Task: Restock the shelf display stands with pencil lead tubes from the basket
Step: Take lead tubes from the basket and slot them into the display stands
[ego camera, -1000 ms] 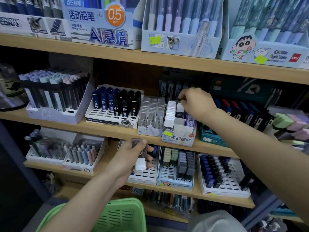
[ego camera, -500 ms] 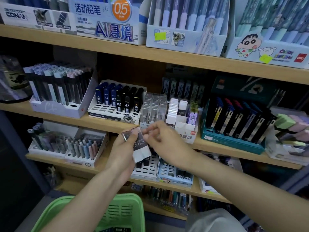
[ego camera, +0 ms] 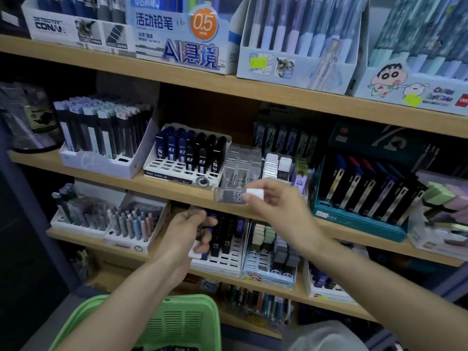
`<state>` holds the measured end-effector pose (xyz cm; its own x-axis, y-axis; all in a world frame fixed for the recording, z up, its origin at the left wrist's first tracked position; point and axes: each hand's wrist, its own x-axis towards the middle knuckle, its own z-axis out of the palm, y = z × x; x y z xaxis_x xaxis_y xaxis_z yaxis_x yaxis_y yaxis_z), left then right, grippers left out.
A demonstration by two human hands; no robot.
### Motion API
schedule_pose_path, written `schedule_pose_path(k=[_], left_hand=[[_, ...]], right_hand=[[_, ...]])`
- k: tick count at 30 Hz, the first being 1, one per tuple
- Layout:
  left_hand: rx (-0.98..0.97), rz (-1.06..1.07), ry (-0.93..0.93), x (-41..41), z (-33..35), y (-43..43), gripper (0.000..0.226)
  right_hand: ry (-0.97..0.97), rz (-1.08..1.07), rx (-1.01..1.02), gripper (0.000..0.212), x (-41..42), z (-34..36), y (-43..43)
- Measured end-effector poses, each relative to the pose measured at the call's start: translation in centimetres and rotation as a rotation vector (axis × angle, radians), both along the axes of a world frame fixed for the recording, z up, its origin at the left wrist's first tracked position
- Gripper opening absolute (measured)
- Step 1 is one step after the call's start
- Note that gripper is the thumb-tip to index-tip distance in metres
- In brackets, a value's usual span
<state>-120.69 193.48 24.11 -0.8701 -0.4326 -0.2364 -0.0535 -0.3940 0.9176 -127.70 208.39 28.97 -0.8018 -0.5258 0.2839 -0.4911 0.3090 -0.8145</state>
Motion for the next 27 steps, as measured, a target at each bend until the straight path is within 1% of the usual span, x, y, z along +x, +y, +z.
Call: schedule_pose_path(k=[2, 4, 7, 9, 11, 14, 16, 19, 23, 27], left_hand=[[0.029, -0.036, -0.028, -0.1, 0.1, -0.1, 0.016], [0.009, -0.071, -0.039, -0.2, 0.2, 0.1, 0.015], [-0.113, -0.075, -0.045, -0.4, 0.4, 0.5, 0.011], [-0.205, -0.077, -0.043, -0.5, 0.5, 0.7, 0.012], [-0.259, -0.094, -0.029, -0.6, 0.7, 1.0, 0.014], [-0.311, -0.111, 0.002, -0.6, 0.9, 1.3, 0.018], [-0.325, -0.116, 0.015, -0.6, 1.1, 1.5, 0.018], [-0.361, -0.123, 0.014, -0.6, 1.2, 1.8, 0.011], [-0.384, -0.13, 0.029, -0.9, 0.9, 1.8, 0.013], [-0.377, -0.137, 0.021, -1.0, 0.8, 1.6, 0.014]], right_hand=[[0.075, -0.071, -0.082, 0.009, -0.8, 1.3, 1.2], [0.176, -0.163, -0.14, 0.011, -2.1, 2.2, 2.4], [0.344, -0.319, -0.154, 0.009, -4.2, 2.4, 4.0], [0.413, -0.376, -0.108, 0.008, -5.4, 2.2, 4.6], [0.481, -0.4, -0.031, 0.013, -6.5, 2.1, 4.9], [0.56, -0.389, 0.09, 0.02, -7.6, 2.4, 4.5], [0.579, -0.361, 0.16, 0.022, -8.1, 2.7, 4.0], [0.529, -0.323, 0.248, 0.026, -8.8, 3.0, 3.4], [0.452, -0.304, 0.354, 0.012, -10.1, 3.1, 2.8], [0.418, -0.281, 0.398, 0.01, -11.4, 3.3, 2.5]])
